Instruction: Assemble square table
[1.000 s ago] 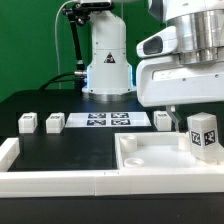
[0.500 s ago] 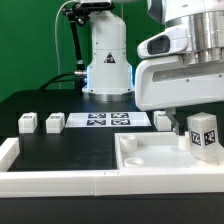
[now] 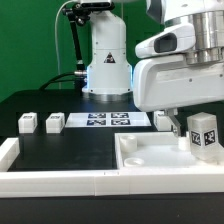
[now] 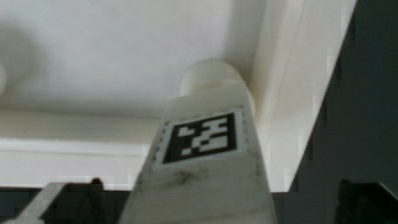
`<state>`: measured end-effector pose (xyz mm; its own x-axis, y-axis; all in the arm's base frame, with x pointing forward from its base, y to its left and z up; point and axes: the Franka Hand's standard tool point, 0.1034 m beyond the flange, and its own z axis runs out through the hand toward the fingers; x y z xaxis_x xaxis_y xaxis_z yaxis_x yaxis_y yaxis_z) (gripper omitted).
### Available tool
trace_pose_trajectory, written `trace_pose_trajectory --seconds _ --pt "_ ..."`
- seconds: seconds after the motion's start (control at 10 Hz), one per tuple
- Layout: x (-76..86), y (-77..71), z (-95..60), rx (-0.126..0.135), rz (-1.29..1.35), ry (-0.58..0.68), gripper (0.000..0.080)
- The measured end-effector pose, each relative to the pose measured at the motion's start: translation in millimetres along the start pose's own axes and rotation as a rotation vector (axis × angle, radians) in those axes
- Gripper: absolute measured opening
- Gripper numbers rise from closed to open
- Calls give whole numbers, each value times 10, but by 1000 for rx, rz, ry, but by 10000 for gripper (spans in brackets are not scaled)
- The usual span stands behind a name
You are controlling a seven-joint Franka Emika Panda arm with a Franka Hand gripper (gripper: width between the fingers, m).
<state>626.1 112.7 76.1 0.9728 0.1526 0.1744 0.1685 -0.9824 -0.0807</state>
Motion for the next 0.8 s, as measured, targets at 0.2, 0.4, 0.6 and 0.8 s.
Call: trace_pose_trajectory --seconds 0.2,0.4,0.6,0.8 --pt "-1 1 2 0 4 0 468" --pt "-2 1 3 0 4 -1 289" --pt "-3 2 4 0 27 -1 289" --pt "-3 1 6 1 118 -1 289"
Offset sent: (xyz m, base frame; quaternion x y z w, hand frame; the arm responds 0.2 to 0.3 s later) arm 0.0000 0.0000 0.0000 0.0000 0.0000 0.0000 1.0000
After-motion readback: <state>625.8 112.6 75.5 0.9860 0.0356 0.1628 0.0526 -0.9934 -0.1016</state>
